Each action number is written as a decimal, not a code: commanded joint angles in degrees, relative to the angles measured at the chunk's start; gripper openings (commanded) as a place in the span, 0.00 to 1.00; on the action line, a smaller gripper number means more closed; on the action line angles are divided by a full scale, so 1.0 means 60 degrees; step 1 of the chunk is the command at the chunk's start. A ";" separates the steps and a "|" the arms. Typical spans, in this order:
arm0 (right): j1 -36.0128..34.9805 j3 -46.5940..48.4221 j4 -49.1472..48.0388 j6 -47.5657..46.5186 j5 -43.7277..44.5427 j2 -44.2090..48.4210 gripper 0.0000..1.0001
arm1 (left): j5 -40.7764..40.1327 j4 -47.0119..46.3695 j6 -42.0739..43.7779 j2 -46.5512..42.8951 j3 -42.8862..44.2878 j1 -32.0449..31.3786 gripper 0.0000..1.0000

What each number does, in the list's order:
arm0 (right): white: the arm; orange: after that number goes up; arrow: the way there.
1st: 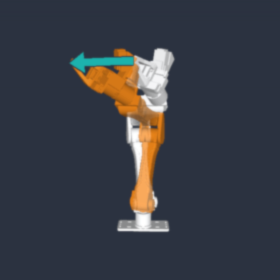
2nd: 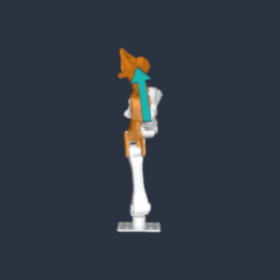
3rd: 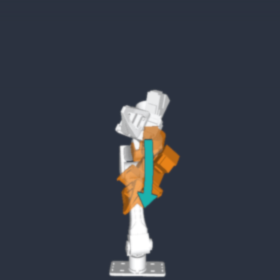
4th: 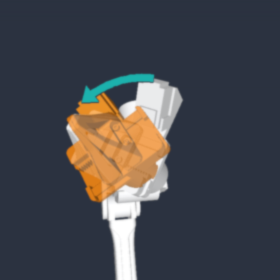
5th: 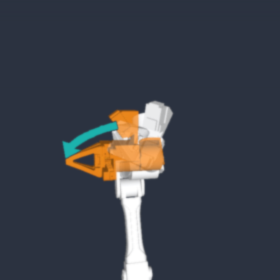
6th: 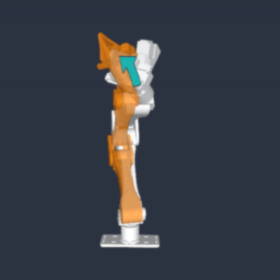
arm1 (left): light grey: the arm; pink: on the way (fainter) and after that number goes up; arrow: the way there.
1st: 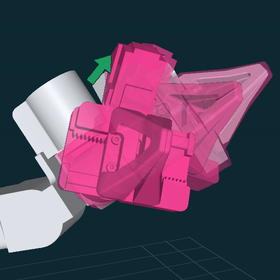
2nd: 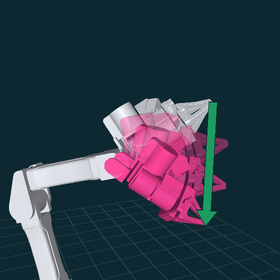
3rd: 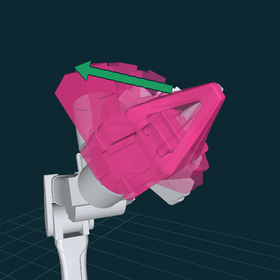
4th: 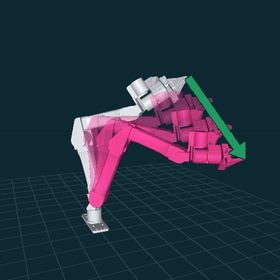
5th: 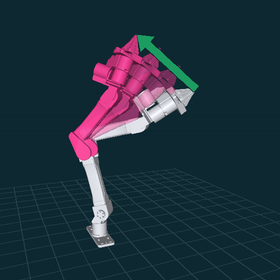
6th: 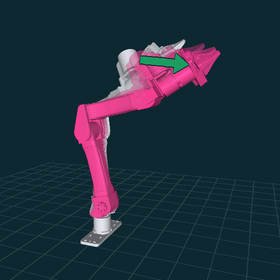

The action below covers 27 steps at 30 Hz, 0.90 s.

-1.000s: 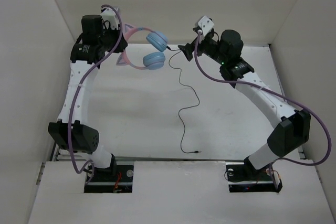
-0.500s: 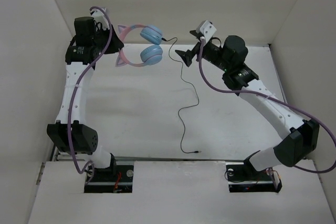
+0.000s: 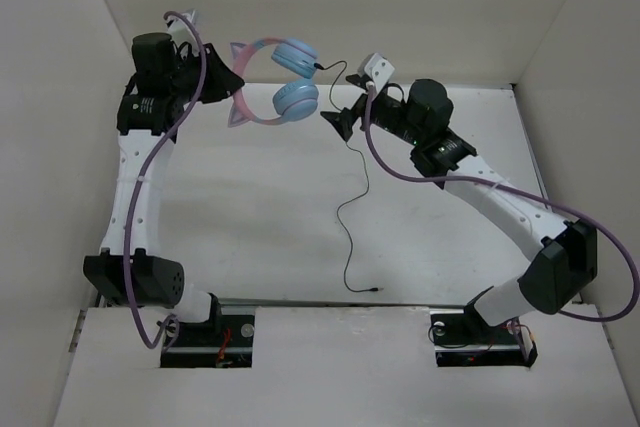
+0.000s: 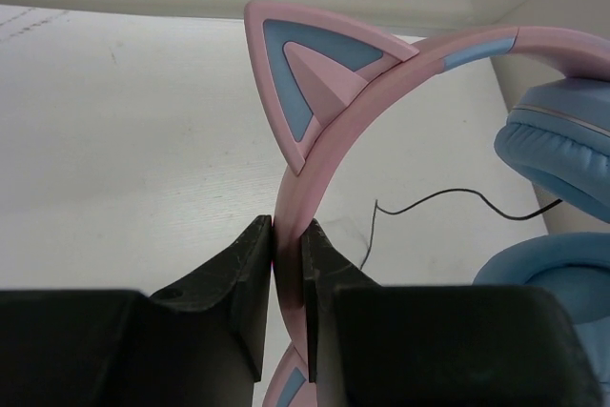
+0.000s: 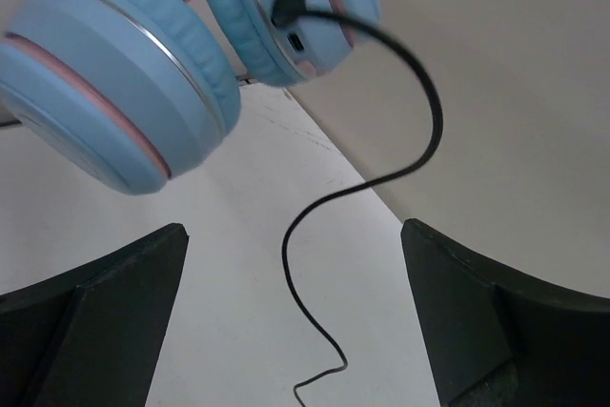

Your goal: Wrap the headphones

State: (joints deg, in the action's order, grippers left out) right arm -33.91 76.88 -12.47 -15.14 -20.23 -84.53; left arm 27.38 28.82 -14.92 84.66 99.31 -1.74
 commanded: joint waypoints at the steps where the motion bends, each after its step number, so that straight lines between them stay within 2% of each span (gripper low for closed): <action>1: 0.0166 -0.0098 -0.0749 0.0428 0.0134 0.0026 1.00 | 0.0842 -0.1038 -0.0882 -0.0780 0.0455 0.0121 0.00; 12: 0.0312 -0.1197 -0.1890 -0.0143 0.0383 0.0026 1.00 | 0.2101 -0.1404 -0.1864 -0.0956 0.0632 0.0297 0.00; 19: 0.0517 -0.1666 -0.3383 -0.0173 0.0310 -0.0266 1.00 | 0.3038 -0.1843 -0.2625 -0.1000 0.0690 0.0414 0.00; 22: 0.0562 -0.1637 -0.4087 -0.0129 0.0237 -0.0632 1.00 | 0.3347 -0.1990 -0.2860 -0.1000 0.0690 0.0429 0.00; 27: 0.0650 -0.1066 -0.4016 0.0061 0.0237 -0.1335 0.98 | 0.3596 -0.2049 -0.3094 -0.1015 0.0836 0.0531 0.00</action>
State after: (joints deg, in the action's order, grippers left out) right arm -30.44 67.75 -32.14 -15.57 -18.44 -90.80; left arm 44.93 22.13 -29.36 82.15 100.49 0.73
